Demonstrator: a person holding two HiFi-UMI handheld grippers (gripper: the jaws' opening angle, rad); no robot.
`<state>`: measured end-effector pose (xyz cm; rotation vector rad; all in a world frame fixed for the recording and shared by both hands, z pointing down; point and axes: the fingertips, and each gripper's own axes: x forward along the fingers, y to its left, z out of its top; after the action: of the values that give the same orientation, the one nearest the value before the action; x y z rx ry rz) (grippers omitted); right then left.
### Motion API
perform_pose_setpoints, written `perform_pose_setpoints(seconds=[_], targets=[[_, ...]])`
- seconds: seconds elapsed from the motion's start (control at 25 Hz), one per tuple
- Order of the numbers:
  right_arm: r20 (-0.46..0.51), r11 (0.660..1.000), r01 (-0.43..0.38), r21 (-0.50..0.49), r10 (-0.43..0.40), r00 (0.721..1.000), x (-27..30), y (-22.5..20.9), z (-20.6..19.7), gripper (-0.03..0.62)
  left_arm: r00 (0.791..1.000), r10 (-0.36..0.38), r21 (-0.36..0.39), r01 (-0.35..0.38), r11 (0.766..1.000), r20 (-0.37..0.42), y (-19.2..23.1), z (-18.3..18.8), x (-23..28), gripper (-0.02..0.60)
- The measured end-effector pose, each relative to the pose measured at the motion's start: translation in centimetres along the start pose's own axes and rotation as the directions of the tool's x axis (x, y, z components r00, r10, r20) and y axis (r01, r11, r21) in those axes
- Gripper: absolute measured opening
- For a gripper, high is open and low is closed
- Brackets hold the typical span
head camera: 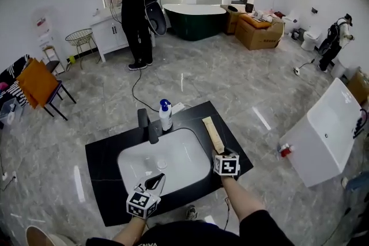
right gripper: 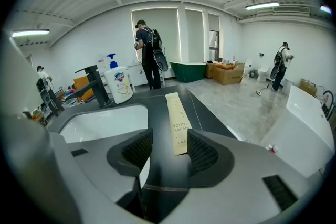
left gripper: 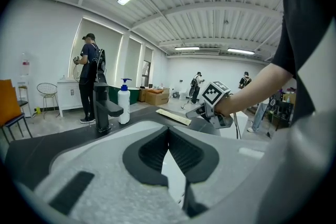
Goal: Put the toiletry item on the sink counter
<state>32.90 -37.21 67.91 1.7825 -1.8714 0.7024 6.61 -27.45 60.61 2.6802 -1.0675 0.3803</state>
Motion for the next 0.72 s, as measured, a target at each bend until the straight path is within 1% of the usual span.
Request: perform_pose_setpoints(seconds=[0.12, 0.32, 0.44, 0.6, 0.72], targets=[[0.049, 1.0, -0.008, 0.027, 0.007, 0.999, -2.1, 1.6, 0.0, 0.147, 0.999, -0.048, 0.005, 0.048, 0.999, -0.006, -0.2, -0.3, -0.4, 0.008], [0.114, 0.998, -0.004, 0.068, -0.004, 0.993, -5.4, 4.2, -0.3, 0.01, 0.995, -0.096, 0.033, 0.097, 0.995, -0.016, -0.1, -0.2, -1.7, 0.008], [0.15, 0.995, -0.007, 0.095, -0.007, 0.989, -7.2, 5.9, -0.7, 0.002, 0.993, -0.115, 0.05, 0.115, 0.992, -0.015, 0.1, -0.2, -2.7, 0.008], [0.185, 0.985, -0.029, 0.172, -0.004, 0.983, -9.7, 8.2, -1.8, 0.0, 0.989, -0.146, 0.059, 0.146, 0.987, -0.006, 0.3, -0.3, -4.4, 0.008], [0.209, 0.981, -0.031, 0.192, -0.01, 0.978, -11.4, 10.0, -2.7, 0.0, 0.986, -0.169, 0.074, 0.168, 0.983, 0.001, 0.4, -0.6, -5.6, 0.008]])
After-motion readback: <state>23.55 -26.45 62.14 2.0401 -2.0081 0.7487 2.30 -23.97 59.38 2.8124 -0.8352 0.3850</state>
